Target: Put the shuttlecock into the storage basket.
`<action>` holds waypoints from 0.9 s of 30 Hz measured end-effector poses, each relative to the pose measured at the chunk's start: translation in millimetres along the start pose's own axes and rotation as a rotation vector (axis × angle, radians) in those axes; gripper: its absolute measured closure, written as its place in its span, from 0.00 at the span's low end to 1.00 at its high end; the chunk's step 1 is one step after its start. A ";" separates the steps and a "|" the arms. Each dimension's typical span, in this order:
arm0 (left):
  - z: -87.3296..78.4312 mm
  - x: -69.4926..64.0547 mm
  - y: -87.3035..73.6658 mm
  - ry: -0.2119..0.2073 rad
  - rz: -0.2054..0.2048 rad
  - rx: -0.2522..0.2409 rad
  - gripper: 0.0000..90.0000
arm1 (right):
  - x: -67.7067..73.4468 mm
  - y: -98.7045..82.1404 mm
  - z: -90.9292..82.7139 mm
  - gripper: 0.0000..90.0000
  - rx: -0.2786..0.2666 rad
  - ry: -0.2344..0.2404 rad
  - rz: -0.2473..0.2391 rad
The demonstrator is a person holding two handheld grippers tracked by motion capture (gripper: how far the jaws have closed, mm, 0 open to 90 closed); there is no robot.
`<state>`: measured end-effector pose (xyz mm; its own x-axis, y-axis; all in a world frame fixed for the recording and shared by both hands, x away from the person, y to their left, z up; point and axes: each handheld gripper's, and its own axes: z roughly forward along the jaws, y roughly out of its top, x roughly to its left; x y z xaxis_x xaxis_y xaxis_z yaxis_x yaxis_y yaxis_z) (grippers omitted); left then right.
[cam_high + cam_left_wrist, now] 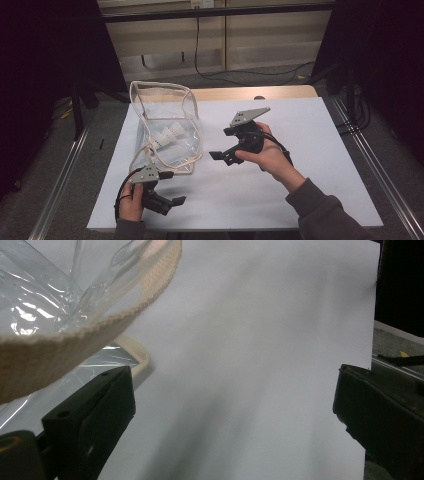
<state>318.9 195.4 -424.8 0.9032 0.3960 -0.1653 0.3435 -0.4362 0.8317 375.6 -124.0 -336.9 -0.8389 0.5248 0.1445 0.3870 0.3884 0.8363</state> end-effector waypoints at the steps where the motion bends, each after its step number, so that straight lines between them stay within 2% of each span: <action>1: -0.2 0.3 0.1 0.001 0.002 0.002 0.04 | -1.0 -1.5 -0.9 0.07 -0.003 -0.005 -0.002; 8: 0.4 0.3 0.1 0.000 -0.001 0.001 0.04 | -4.5 -10.0 -6.7 0.06 0.004 -0.021 -0.011; 27: -0.1 0.6 -0.3 0.001 0.000 0.002 0.04 | -15.2 -37.6 -19.8 0.06 -0.006 -0.040 0.010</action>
<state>319.3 195.8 -425.1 0.9030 0.3965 -0.1653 0.3443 -0.4378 0.8305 366.2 -161.6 -360.1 -0.8189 0.5587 0.1312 0.3929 0.3790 0.8379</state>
